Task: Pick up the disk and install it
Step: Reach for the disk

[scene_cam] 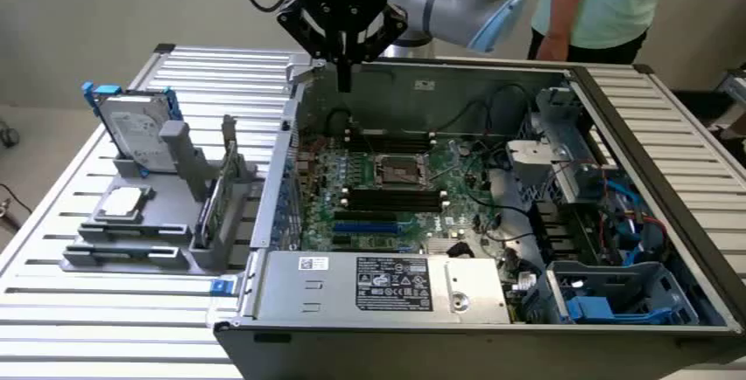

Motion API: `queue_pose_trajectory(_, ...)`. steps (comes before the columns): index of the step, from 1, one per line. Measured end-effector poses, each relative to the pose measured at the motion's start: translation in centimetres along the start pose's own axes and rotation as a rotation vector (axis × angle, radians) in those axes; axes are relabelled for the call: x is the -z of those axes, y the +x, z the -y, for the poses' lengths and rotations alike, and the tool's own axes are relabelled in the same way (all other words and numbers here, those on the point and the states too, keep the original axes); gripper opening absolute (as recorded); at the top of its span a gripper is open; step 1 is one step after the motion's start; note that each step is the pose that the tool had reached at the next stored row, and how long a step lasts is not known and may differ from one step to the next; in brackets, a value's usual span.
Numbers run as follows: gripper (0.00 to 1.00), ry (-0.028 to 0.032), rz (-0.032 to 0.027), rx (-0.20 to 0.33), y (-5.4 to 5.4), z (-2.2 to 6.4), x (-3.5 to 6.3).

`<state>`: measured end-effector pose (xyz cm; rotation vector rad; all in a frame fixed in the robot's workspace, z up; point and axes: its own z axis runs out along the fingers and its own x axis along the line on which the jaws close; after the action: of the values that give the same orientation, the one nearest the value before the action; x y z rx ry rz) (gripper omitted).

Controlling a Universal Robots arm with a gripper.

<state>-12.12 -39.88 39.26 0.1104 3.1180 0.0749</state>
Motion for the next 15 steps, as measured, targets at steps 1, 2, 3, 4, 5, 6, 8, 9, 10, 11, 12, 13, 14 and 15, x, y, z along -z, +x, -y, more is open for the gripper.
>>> queue_pose_trajectory(1, 0.11, 0.0, 0.0, 0.0, 0.0, 0.0, 0.0)
queue_pose_trajectory(2, 0.11, 0.0, 0.0, 0.0, 0.0, 0.0, 0.0)
queue_pose_trajectory(3, 0.11, -0.0001, 0.0, 0.0, 0.0, 0.0, 0.0)
queue_pose_trajectory(4, 0.11, 0.0, 0.0, 0.0, 0.0, 0.0, 0.0)
queue_pose_trajectory(5, 0.11, -0.0001, 0.0, 0.0, 0.0, 0.0, 0.0)
queue_pose_trajectory(6, 0.11, -0.0001, 0.0, 0.0, 0.0, 0.0, 0.0)
queue_pose_trajectory(8, 0.11, 0.0, 0.0, 0.0, 0.0, 0.0, 0.0)
queue_pose_trajectory(9, 0.11, -0.0001, 0.0, 0.0, 0.0, 0.0, 0.0)
queue_pose_trajectory(10, 0.11, 0.0, 0.0, 0.0, 0.0, 0.0, 0.0)
queue_pose_trajectory(11, 0.11, -0.0001, 0.0, 0.0, 0.0, 0.0, 0.0)
queue_pose_trajectory(12, 0.11, 0.0002, -0.0003, 0.0, 0.2, 0.01, 0.02)
queue_pose_trajectory(13, 0.11, -0.0001, 0.0, 0.0, 0.6, 0.02, 0.02)
queue_pose_trajectory(14, 0.11, -0.0001, 0.0, 0.0, 1.1, 0.03, 0.03)
queue_pose_trajectory(15, 0.11, -0.0001, -0.0001, 0.0, 1.6, 0.04, 0.03)
